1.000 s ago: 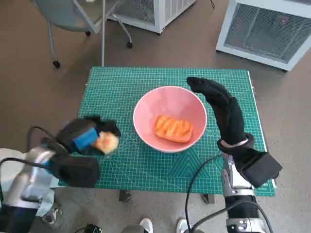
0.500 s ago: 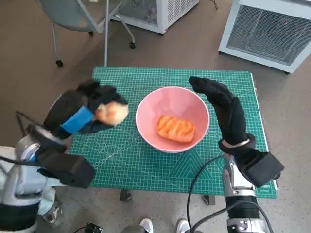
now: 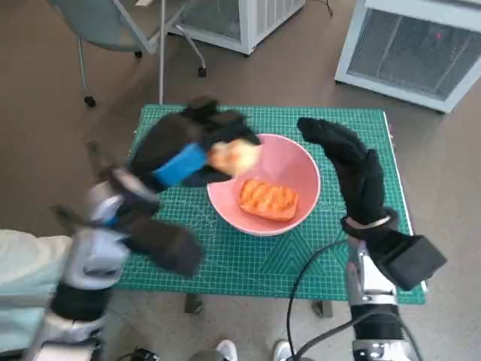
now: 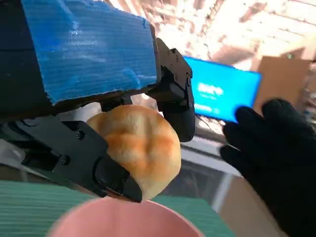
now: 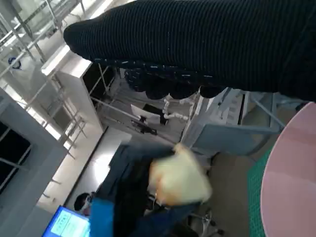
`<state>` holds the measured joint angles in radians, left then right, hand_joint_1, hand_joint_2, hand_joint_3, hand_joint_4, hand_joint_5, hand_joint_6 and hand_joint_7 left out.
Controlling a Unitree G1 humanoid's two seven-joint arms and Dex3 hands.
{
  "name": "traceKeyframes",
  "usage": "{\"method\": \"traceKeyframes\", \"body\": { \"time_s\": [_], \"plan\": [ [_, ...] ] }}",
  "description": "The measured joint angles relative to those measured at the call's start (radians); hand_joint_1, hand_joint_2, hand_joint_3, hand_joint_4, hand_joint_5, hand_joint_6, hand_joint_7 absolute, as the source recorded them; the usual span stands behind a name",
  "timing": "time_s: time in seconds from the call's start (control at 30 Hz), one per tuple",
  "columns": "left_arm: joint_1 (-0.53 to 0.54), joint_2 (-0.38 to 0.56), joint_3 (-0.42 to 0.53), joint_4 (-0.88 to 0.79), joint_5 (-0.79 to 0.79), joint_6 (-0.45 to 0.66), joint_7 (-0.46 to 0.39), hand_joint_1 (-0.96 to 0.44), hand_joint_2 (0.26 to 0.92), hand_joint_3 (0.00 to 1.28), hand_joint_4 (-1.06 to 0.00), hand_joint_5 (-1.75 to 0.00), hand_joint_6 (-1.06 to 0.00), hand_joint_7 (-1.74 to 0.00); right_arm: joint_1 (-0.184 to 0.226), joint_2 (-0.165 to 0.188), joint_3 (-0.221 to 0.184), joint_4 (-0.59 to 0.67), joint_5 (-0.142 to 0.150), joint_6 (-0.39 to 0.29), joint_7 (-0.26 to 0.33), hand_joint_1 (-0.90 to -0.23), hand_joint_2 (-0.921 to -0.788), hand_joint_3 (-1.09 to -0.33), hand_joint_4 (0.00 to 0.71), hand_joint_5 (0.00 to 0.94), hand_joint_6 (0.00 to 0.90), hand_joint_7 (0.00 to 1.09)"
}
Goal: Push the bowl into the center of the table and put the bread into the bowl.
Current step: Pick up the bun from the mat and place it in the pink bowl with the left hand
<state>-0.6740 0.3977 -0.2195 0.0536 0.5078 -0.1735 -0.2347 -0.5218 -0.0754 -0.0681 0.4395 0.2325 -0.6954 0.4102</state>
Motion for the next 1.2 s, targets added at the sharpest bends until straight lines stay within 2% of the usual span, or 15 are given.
{"method": "traceKeyframes", "body": {
  "time_s": [0.17,0.27,0.37,0.4,0.43,0.47,0.5,0.57,0.6,0.67,0.87,1.2],
  "plan": [
    [-0.020,-0.043,-0.039,0.089,0.003,-0.022,0.013,0.00,0.920,0.05,-0.75,-1.09,-0.61,-1.19,0.021,-0.001,-0.004,-0.033,0.000,0.010,-0.003,-0.739,-0.921,-0.777,0.153,0.000,-0.001,0.47],
    [-0.021,-0.058,-0.056,0.142,0.004,-0.039,0.021,0.00,0.921,0.08,-0.68,-1.15,-0.60,-1.22,0.034,0.000,-0.006,-0.049,0.001,0.019,-0.004,-0.731,-0.921,-0.777,0.151,0.000,-0.001,0.47],
    [-0.022,-0.065,-0.072,0.191,0.006,-0.046,0.023,0.00,0.921,0.16,-0.55,-1.26,-0.54,-1.30,0.043,0.000,-0.009,-0.065,0.002,0.028,-0.005,-0.723,-0.921,-0.777,0.150,0.000,-0.001,0.47],
    [-0.023,-0.066,-0.077,0.204,0.007,-0.047,0.023,-0.13,0.921,0.18,-0.48,-1.04,-0.53,-1.33,0.046,0.000,-0.009,-0.072,0.003,0.030,-0.006,-0.721,-0.921,-0.776,0.150,0.000,-0.001,0.47],
    [-0.023,-0.067,-0.083,0.219,0.009,-0.047,0.022,-0.21,0.921,0.19,-0.48,-0.82,-0.53,-1.35,0.050,0.000,-0.010,-0.079,0.004,0.033,-0.008,-0.720,-0.921,-0.775,0.150,0.000,-0.001,0.47],
    [-0.023,-0.068,-0.087,0.230,0.010,-0.047,0.021,-0.18,0.882,0.15,-0.45,-0.60,-0.47,-1.07,0.053,0.000,-0.011,-0.084,0.005,0.035,-0.011,-0.719,-0.921,-0.775,0.150,0.001,-0.001,0.47],
    [-0.023,-0.068,-0.093,0.241,0.012,-0.047,0.019,-0.17,0.873,0.13,-0.45,-0.50,-0.47,-0.94,0.056,0.000,-0.012,-0.088,0.007,0.037,-0.012,-0.718,-0.921,-0.774,0.151,0.001,-0.001,0.47],
    [-0.023,-0.067,-0.102,0.253,0.018,-0.043,0.008,-0.17,0.860,0.06,-0.43,-0.21,-0.48,-0.51,0.062,0.000,-0.014,-0.097,0.008,0.042,-0.015,-0.717,-0.921,-0.772,0.152,0.001,-0.001,0.47],
    [-0.023,-0.066,-0.106,0.256,0.024,-0.040,0.003,-0.18,0.857,0.04,-0.42,-0.14,-0.48,-0.38,0.065,0.000,-0.015,-0.101,0.008,0.045,-0.016,-0.716,-0.921,-0.771,0.152,0.002,-0.001,0.47],
    [-0.023,-0.064,-0.114,0.257,0.032,-0.036,-0.004,-0.20,0.856,0.02,-0.38,-0.07,-0.48,-0.25,0.070,0.000,-0.016,-0.109,0.008,0.050,-0.021,-0.716,-0.921,-0.770,0.152,0.002,-0.001,0.47],
    [-0.023,-0.055,-0.117,0.252,0.038,-0.039,-0.011,-0.25,0.852,0.00,-0.32,-0.01,-0.47,-0.11,0.074,0.000,-0.020,-0.126,0.008,0.053,-0.033,-0.717,-0.921,-0.769,0.153,0.002,-0.001,0.47],
    [-0.007,-0.049,-0.074,0.240,-0.036,-0.097,-0.010,-0.32,0.848,0.00,-0.27,0.00,-0.46,-0.05,0.076,0.001,-0.024,-0.136,0.008,0.056,-0.039,-0.714,-0.921,-0.768,0.159,0.005,-0.001,0.49]
  ]
}}
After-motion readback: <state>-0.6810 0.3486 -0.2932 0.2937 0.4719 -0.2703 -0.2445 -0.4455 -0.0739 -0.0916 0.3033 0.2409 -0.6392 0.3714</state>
